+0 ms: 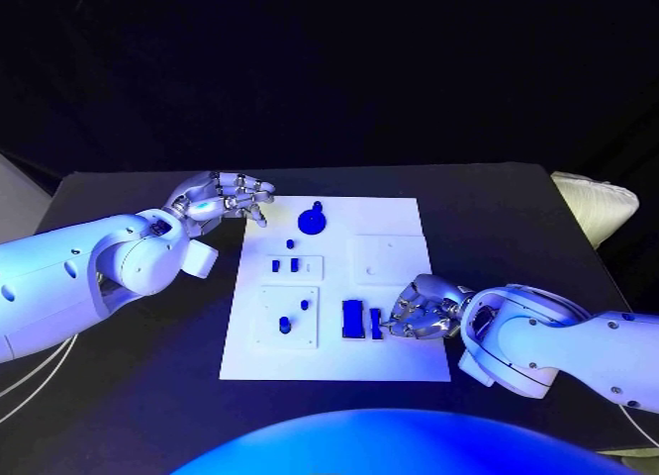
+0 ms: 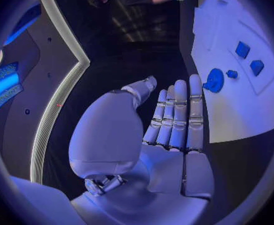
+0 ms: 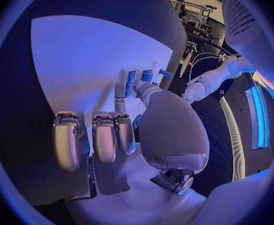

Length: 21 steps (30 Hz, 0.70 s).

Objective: Assemble the parts on the task board

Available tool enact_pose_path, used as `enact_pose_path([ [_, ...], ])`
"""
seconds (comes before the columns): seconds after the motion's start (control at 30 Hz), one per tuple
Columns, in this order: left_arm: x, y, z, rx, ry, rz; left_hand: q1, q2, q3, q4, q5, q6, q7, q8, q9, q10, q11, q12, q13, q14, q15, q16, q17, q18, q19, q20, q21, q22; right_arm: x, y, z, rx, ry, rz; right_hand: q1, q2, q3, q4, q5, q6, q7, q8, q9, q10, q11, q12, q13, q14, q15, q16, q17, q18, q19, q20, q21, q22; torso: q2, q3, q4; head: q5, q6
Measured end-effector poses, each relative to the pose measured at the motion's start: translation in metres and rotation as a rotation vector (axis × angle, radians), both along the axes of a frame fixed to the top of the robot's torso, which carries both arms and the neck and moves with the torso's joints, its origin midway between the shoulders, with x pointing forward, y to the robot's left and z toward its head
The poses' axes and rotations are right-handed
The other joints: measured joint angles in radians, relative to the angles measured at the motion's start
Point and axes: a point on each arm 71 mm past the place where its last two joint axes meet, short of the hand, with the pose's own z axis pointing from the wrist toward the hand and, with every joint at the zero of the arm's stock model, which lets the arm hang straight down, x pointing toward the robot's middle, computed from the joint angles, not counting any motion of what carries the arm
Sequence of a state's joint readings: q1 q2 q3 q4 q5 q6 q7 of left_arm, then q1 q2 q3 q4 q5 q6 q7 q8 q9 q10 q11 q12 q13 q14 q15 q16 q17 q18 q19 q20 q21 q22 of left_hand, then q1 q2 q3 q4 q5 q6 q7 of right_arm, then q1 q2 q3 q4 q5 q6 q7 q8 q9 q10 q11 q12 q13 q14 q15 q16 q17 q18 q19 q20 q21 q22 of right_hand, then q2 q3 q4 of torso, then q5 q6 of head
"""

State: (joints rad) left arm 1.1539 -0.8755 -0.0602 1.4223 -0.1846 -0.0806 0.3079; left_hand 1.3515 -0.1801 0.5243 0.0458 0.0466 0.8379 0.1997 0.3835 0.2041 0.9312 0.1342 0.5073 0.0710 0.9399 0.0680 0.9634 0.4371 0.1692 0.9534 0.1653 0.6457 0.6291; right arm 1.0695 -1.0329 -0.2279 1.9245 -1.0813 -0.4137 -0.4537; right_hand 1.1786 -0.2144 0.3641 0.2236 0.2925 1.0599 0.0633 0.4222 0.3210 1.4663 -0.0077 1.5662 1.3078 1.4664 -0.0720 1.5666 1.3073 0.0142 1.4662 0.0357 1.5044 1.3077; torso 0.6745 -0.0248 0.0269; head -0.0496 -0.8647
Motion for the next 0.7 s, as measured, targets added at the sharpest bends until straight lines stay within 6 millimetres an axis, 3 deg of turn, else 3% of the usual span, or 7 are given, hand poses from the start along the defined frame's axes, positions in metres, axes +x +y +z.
enact_pose_path([
  [0.1,-0.001,0.000,-0.002,-0.002,0.003,-0.001,0.000,0.000,0.000,0.000,0.000,0.000,0.000,0.002,0.000,0.000,0.000,0.000,0.000,0.000,0.000,0.000,0.000,0.000,0.000,0.000,0.000,0.000,0.004,-0.002,0.001,0.018,-0.022,-0.002,0.019,-0.004,0.005,-0.006,0.002,-0.026,0.013,-0.017,-0.006,0.000,0.001,-0.030,0.000,0.000,0.000,0.000,0.000,0.000,0.000,0.000,-0.039,0.000,-0.002,0.0000,-0.0006,0.004,0.006],
  [0.23,-0.004,0.000,-0.007,-0.006,0.011,0.000,0.000,0.000,0.005,-0.005,0.000,0.000,0.000,0.005,-0.001,0.000,0.000,0.000,0.000,0.000,0.000,0.000,0.000,0.000,0.000,0.000,0.000,0.001,0.018,-0.006,0.009,0.076,-0.078,0.003,0.052,0.002,0.021,-0.022,0.004,-0.056,0.033,-0.034,-0.013,0.000,0.018,-0.075,0.000,-0.002,0.013,0.000,0.000,0.000,0.000,0.008,-0.100,0.000,-0.009,-0.0005,-0.0024,0.006,0.007],
  [0.33,-0.003,0.000,-0.011,-0.009,0.012,0.006,0.000,0.000,0.005,-0.004,0.000,0.000,0.000,0.005,-0.001,0.000,0.000,0.000,0.000,0.000,0.000,0.000,0.000,0.000,0.000,0.000,0.000,0.001,0.033,-0.011,0.017,0.129,-0.126,0.005,0.086,0.006,0.031,-0.041,0.004,-0.061,0.038,-0.039,-0.015,0.000,0.018,-0.108,0.000,0.002,0.017,-0.012,0.000,0.024,0.000,0.012,-0.154,0.000,-0.017,-0.0026,-0.0035,0.008,0.016],
  [0.43,0.000,-0.004,-0.014,-0.018,0.013,0.013,0.000,0.000,0.005,-0.005,0.000,0.000,0.000,0.005,-0.001,0.000,0.000,0.000,0.001,0.000,0.000,0.000,0.000,0.000,0.000,0.000,0.000,0.001,0.054,-0.020,0.024,0.182,-0.178,-0.012,0.115,0.006,0.051,-0.064,0.013,-0.075,0.044,-0.045,-0.015,-0.006,0.032,-0.194,0.000,0.002,0.024,-0.054,0.000,0.044,-0.002,0.017,-0.272,0.000,-0.027,-0.0060,-0.0041,0.012,0.028],
  [0.5,0.002,-0.006,-0.016,-0.024,0.014,0.019,0.001,0.000,0.005,-0.005,0.000,0.000,0.000,0.006,-0.001,0.000,0.000,0.000,0.002,-0.004,0.003,0.000,0.000,0.000,0.000,0.000,0.000,0.003,0.068,-0.028,0.026,0.221,-0.207,-0.037,0.142,0.012,0.076,-0.089,0.011,-0.085,0.055,-0.045,-0.015,-0.076,0.039,-0.341,0.000,-0.002,0.027,-0.142,0.001,0.080,-0.052,0.029,-0.460,0.000,-0.033,-0.0084,-0.0051,0.014,0.038],
  [0.57,0.004,-0.005,-0.017,-0.028,0.015,0.028,0.033,0.008,0.022,-0.023,0.000,0.019,-0.018,0.018,0.000,0.033,-0.013,0.007,0.005,-0.015,-0.007,0.000,-0.001,0.000,-0.009,-0.010,0.007,0.012,0.080,-0.033,0.025,0.258,-0.224,-0.066,0.168,0.017,0.112,-0.121,-0.008,-0.091,0.053,-0.045,-0.012,-0.158,0.044,-0.489,-0.012,-0.009,0.035,-0.235,-0.025,0.108,-0.101,0.032,-0.634,0.000,-0.038,-0.0108,-0.0059,0.017,0.047],
  [0.7,0.010,-0.001,-0.019,-0.032,0.014,0.063,0.039,0.013,0.042,-0.045,0.000,0.042,-0.026,0.013,-0.002,0.081,-0.020,-0.047,-0.007,-0.031,-0.009,-0.039,-0.019,0.000,-0.054,-0.015,0.030,0.045,0.107,-0.044,0.022,0.344,-0.256,-0.150,0.177,0.020,0.190,-0.168,-0.044,-0.116,0.064,-0.031,0.001,-0.349,0.062,-0.913,-0.280,-0.142,0.047,-0.546,-0.280,0.157,-0.231,0.040,-1.066,-0.143,-0.048,-0.0159,-0.0085,0.020,0.077],
])
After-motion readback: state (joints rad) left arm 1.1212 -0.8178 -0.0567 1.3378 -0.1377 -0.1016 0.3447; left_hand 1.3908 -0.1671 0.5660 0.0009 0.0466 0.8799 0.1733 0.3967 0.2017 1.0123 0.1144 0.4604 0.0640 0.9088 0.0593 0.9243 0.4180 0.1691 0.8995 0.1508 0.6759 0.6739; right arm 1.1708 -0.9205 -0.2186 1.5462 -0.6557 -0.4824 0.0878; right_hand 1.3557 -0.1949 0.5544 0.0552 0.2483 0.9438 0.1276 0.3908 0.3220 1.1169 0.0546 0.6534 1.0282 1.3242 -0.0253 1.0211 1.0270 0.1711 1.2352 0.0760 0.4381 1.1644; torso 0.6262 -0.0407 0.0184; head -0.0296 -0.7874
